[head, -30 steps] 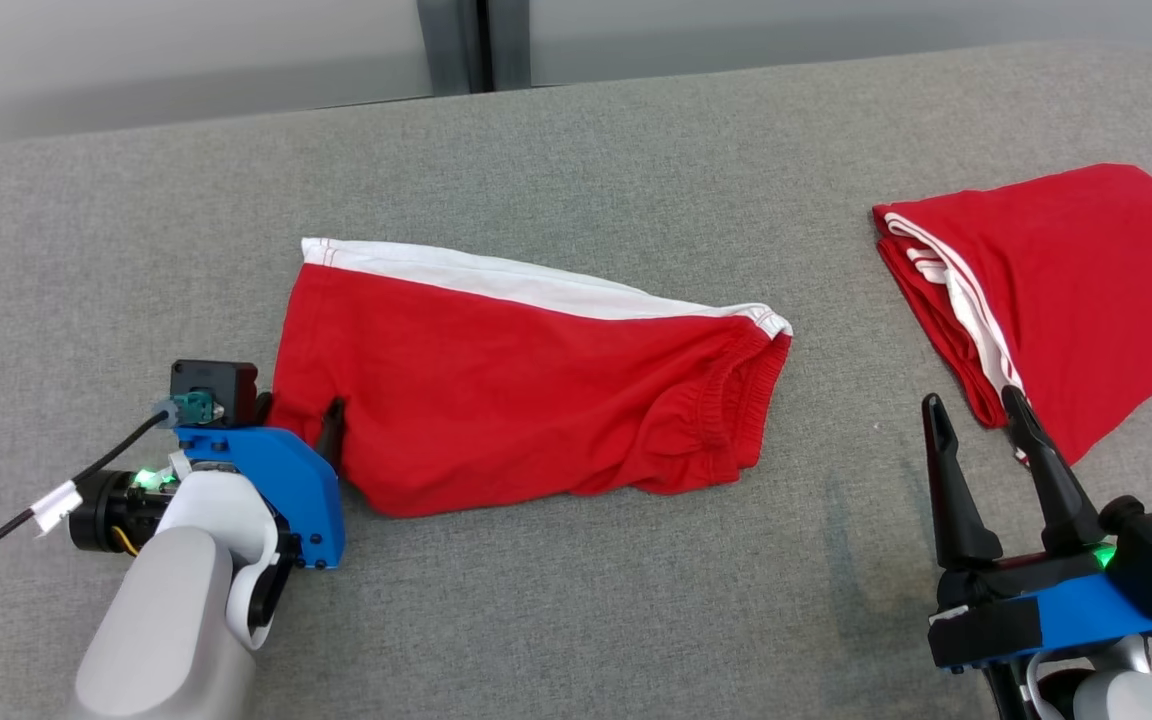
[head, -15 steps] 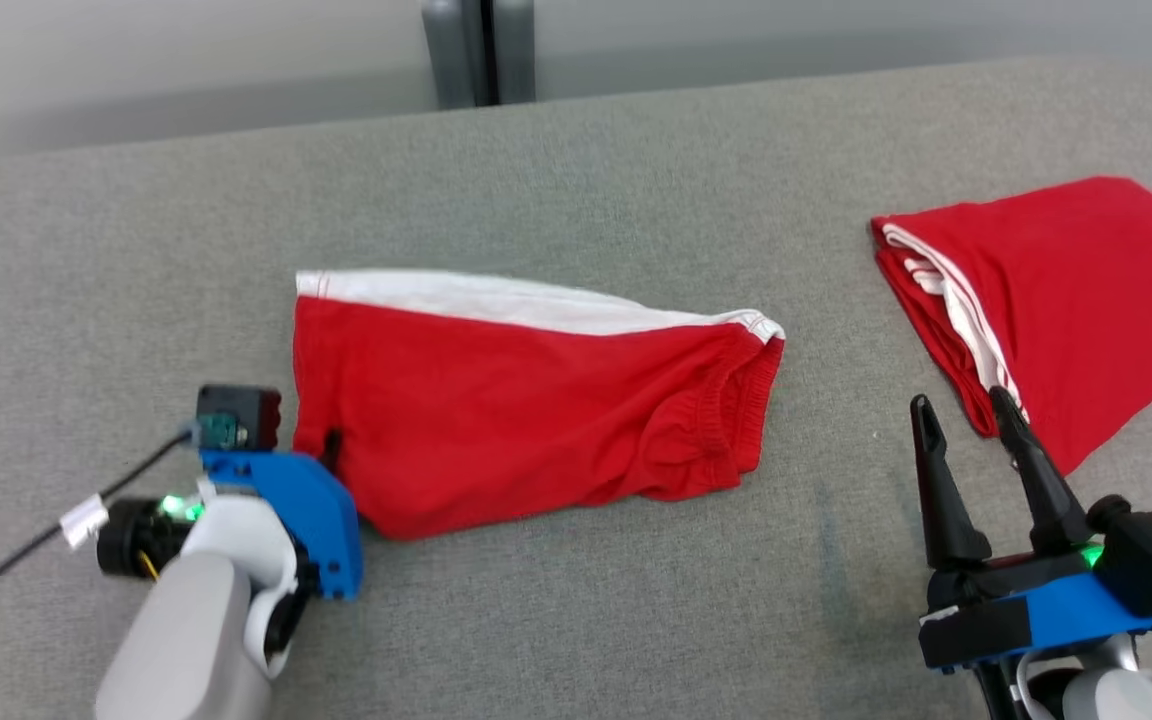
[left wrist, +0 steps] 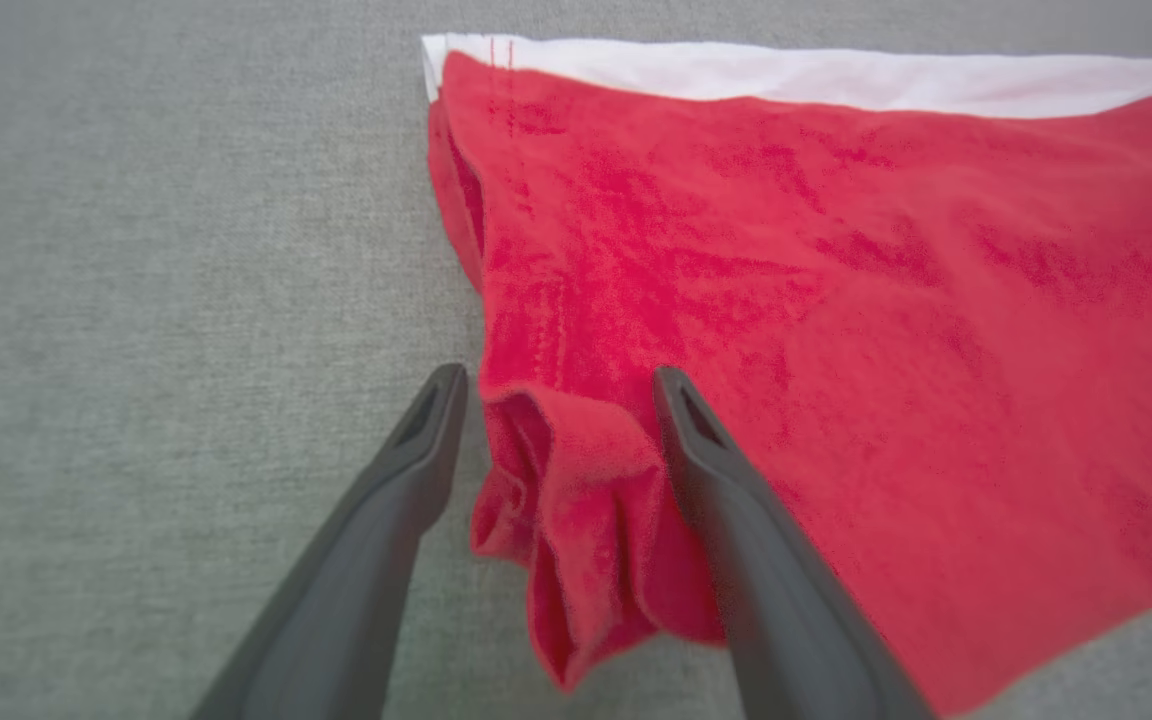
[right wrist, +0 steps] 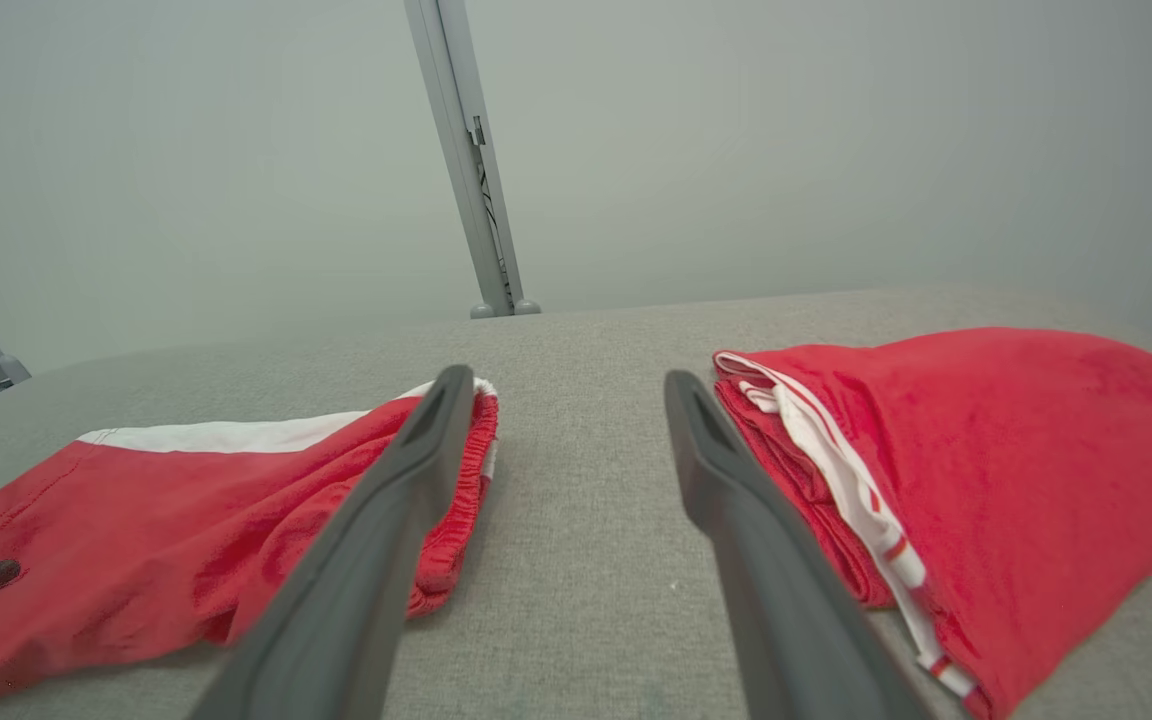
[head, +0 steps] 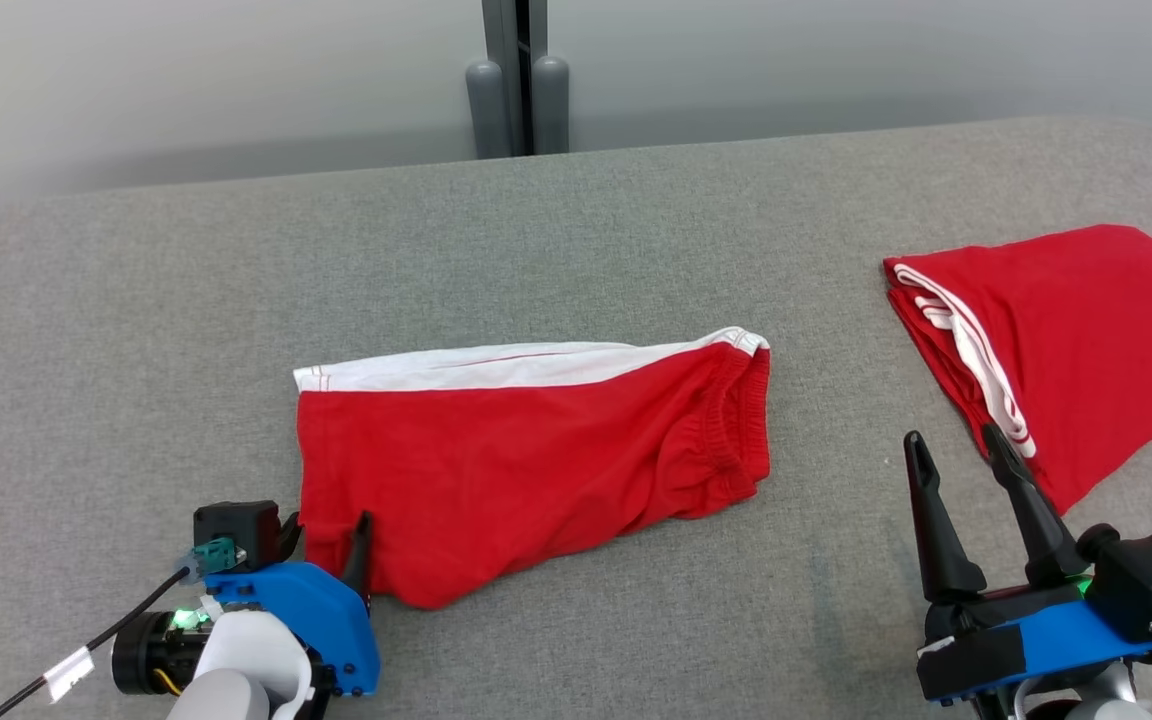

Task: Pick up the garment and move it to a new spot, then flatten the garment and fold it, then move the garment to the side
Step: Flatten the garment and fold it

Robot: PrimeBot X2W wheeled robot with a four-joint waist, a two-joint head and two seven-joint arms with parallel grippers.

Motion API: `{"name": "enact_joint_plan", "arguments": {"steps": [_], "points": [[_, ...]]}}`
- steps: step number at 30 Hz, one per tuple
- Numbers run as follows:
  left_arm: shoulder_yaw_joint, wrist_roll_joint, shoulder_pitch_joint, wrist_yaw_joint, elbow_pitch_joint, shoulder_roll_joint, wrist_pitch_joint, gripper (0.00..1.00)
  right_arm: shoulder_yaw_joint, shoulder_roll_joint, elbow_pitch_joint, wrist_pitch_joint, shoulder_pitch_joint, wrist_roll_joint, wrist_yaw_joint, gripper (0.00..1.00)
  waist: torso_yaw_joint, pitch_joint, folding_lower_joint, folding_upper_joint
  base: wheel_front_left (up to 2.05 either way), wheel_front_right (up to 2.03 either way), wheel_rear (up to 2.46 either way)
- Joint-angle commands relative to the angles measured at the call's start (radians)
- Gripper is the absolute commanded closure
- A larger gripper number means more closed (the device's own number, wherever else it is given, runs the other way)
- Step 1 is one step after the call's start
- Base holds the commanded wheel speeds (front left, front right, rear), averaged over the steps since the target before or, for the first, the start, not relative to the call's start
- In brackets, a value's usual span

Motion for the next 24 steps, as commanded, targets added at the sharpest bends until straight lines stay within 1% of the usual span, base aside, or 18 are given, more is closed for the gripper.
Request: {"name": "enact_joint_plan", "arguments": {"steps": [1, 3, 9, 13, 16, 20, 24], "points": [[0.015, 0.001, 0.013, 0.018, -0.021, -0.005, -0.041, 0.00, -0.001, 0.000, -0.008, 0.005, 0.016, 0.001, 0.000, 0.00, 0.003, -0.008, 0.0000, 0.0000, 0.00, 0.00, 0.00], [0.030, 0.007, 0.021, 0.038, -0.054, -0.005, -0.099, 0.00, 0.000, 0.000, -0.015, 0.009, 0.020, -0.005, 0.000, 0.00, 0.006, -0.018, 0.0000, 0.0000, 0.00, 0.00, 0.00], [0.053, 0.045, 0.045, 0.076, -0.178, 0.006, -0.271, 0.00, -0.018, -0.003, -0.041, 0.032, 0.028, -0.019, 0.000, 0.00, 0.022, -0.055, 0.0000, 0.0000, 0.00, 0.00, 0.00], [0.055, 0.070, 0.070, 0.097, -0.269, 0.018, -0.334, 0.00, -0.030, -0.005, -0.060, 0.056, 0.036, -0.029, 0.000, 0.00, 0.031, -0.075, 0.0000, 0.0000, 0.00, 0.00, 0.00], [0.051, 0.088, 0.103, 0.110, -0.327, 0.030, -0.339, 0.00, -0.040, -0.005, -0.074, 0.071, 0.045, -0.036, 0.000, 0.00, 0.034, -0.085, 0.0000, 0.0000, 0.00, 0.00, 0.00], [0.045, 0.094, 0.152, 0.122, -0.384, 0.047, -0.301, 0.00, -0.048, -0.004, -0.089, 0.092, 0.054, -0.044, 0.000, 0.00, 0.037, -0.093, 0.0000, 0.0000, 0.00, 0.00, 0.00], [0.043, 0.089, 0.179, 0.126, -0.423, 0.052, -0.289, 0.00, -0.055, -0.004, -0.098, 0.104, 0.068, -0.043, 0.000, 0.00, 0.043, -0.098, 0.0000, 0.0000, 0.00, 0.00, 0.00]]}}
